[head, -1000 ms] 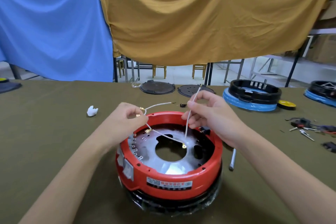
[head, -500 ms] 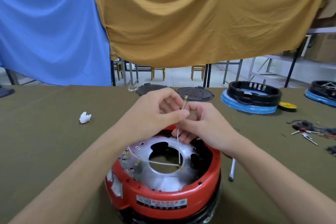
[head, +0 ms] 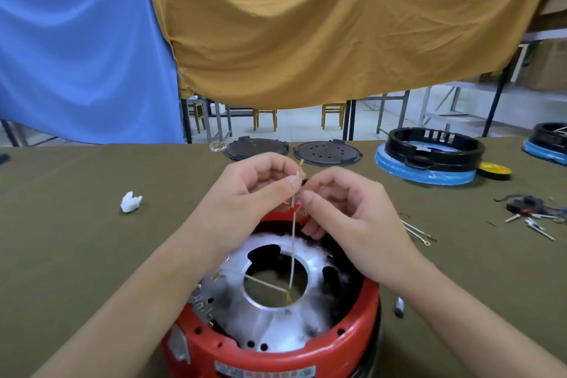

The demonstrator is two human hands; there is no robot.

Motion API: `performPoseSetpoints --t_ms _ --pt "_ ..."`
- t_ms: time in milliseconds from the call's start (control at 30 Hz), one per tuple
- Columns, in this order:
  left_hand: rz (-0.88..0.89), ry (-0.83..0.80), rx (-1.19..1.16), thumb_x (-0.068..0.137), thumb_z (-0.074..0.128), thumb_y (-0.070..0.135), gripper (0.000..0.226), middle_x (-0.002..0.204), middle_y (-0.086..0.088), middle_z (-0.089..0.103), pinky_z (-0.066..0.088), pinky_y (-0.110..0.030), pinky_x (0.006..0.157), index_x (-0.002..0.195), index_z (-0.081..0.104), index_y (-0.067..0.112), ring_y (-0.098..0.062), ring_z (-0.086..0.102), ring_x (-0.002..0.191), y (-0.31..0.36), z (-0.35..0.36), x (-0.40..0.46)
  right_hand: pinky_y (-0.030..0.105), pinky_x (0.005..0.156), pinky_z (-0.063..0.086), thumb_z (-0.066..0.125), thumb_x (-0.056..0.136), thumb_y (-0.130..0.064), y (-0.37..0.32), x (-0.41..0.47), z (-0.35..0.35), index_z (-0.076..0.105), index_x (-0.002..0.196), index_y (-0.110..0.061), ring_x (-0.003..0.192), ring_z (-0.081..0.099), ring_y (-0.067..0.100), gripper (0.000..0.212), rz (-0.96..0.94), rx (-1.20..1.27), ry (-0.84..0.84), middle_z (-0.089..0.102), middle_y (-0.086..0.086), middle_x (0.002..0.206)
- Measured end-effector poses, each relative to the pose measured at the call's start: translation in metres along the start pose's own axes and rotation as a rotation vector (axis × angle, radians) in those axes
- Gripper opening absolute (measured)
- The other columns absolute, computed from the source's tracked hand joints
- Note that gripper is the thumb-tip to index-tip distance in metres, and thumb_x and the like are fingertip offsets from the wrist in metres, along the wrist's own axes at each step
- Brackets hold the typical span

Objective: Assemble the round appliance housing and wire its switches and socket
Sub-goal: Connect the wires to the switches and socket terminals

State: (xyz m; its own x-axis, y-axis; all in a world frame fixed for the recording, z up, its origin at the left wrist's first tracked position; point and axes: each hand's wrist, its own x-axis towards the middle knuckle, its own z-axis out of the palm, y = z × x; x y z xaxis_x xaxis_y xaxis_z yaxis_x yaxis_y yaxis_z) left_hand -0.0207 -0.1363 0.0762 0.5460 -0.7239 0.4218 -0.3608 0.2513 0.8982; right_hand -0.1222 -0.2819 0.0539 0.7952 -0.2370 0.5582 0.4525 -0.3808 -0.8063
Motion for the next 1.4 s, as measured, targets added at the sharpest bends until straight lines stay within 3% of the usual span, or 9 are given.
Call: performPoseSetpoints --t_ms 100,233,367,600,700,833,1067,1233,1400 --pt "-0.018 -0.044 -0.025 0.091 0.064 0.02 0.005 0.084 -0.003 0.066 0.056 -0.035 0.088 0.088 0.068 0.019 -0.018 0.065 0.082 -0.001 0.0 -0.001 0.023 0.058 0.052 0.064 0.092 -0.019 -0.001 -0.003 0.0 0.063 0.096 -0.018 0.062 0.067 0.016 0.005 -0.065 0.01 0.054 0.073 0.003 0.078" --pt "-0.024 -0.086 -0.047 0.091 0.06 0.022 0.009 0.077 -0.001 0.062 0.053 -0.027 0.078 0.088 0.068 0.019 -0.015 0.06 0.073 -0.002 -0.002 -0.002 0.029 0.057 0.054 0.063 0.093 -0.019 -0.004 -0.004 0.0 0.063 0.112 -0.027 0.06 0.064 0.018 0.02 -0.132 -0.014 0.118 0.069 0.001 0.08" --pt "-0.031 -0.121 -0.026 0.092 0.059 0.022 0.014 0.075 0.001 0.062 0.053 -0.026 0.073 0.097 0.069 0.013 -0.013 0.06 0.07 -0.003 -0.001 -0.004 0.02 0.054 0.051 0.064 0.095 -0.012 -0.01 0.002 0.001 0.07 0.103 -0.022 0.058 0.061 0.013 0.014 -0.154 -0.03 0.121 0.068 -0.005 0.077" --pt "-0.037 -0.108 -0.032 0.088 0.067 0.019 0.013 0.076 -0.001 0.065 0.043 -0.028 0.047 0.101 0.069 0.02 -0.014 0.055 0.051 -0.001 0.0 -0.008 0.022 0.057 0.053 0.065 0.092 -0.011 -0.013 0.007 -0.004 0.072 0.092 -0.008 0.061 0.062 0.01 0.008 0.093 0.217 0.16 0.071 0.001 0.073" --pt "-0.046 -0.085 0.011 0.089 0.065 0.019 0.007 0.058 -0.001 0.057 0.035 -0.022 0.04 0.091 0.07 0.023 -0.013 0.045 0.04 0.002 -0.001 -0.008 0.022 0.061 0.054 0.066 0.086 -0.017 -0.012 0.007 -0.008 0.075 0.094 -0.007 0.063 0.061 0.011 0.016 0.167 0.345 0.105 0.072 0.006 0.08" --pt "-0.096 -0.064 -0.065 0.097 0.056 0.012 0.019 0.049 0.005 0.056 0.031 -0.016 0.033 0.083 0.068 0.019 -0.005 0.039 0.033 0.006 -0.001 -0.009 0.021 0.06 0.054 0.065 0.082 -0.021 -0.01 0.008 -0.013 0.076 0.093 -0.008 0.064 0.06 0.01 0.02 0.179 0.413 0.054 0.073 0.008 0.086" --pt "-0.103 -0.053 -0.021 0.096 0.057 0.012 0.014 0.065 0.003 0.061 0.031 -0.017 0.033 0.087 0.067 0.016 -0.008 0.04 0.035 0.008 0.002 -0.01 0.023 0.061 0.053 0.068 0.089 -0.018 -0.01 0.006 -0.013 0.077 0.09 -0.009 0.066 0.06 0.011 0.013 0.158 0.28 0.047 0.073 0.007 0.086" --pt "-0.022 -0.038 0.248 0.096 0.061 0.017 0.006 0.069 0.002 0.064 0.039 -0.021 0.035 0.092 0.063 0.013 -0.012 0.047 0.036 0.005 0.005 -0.01 0.024 0.065 0.054 0.069 0.091 -0.017 -0.007 0.007 -0.018 0.078 0.088 -0.011 0.067 0.063 0.013 0.011 0.173 0.136 0.05 0.072 0.005 0.076" --pt "-0.104 -0.143 0.467 0.096 0.061 0.017 0.009 0.068 -0.004 0.067 0.045 -0.027 0.04 0.088 0.063 0.016 -0.02 0.06 0.047 0.009 -0.005 -0.003 0.019 0.072 0.052 0.063 0.094 -0.016 0.008 0.011 -0.033 0.077 0.089 -0.019 0.075 0.065 0.007 0.015 0.191 -0.046 0.26 0.074 -0.004 0.081"
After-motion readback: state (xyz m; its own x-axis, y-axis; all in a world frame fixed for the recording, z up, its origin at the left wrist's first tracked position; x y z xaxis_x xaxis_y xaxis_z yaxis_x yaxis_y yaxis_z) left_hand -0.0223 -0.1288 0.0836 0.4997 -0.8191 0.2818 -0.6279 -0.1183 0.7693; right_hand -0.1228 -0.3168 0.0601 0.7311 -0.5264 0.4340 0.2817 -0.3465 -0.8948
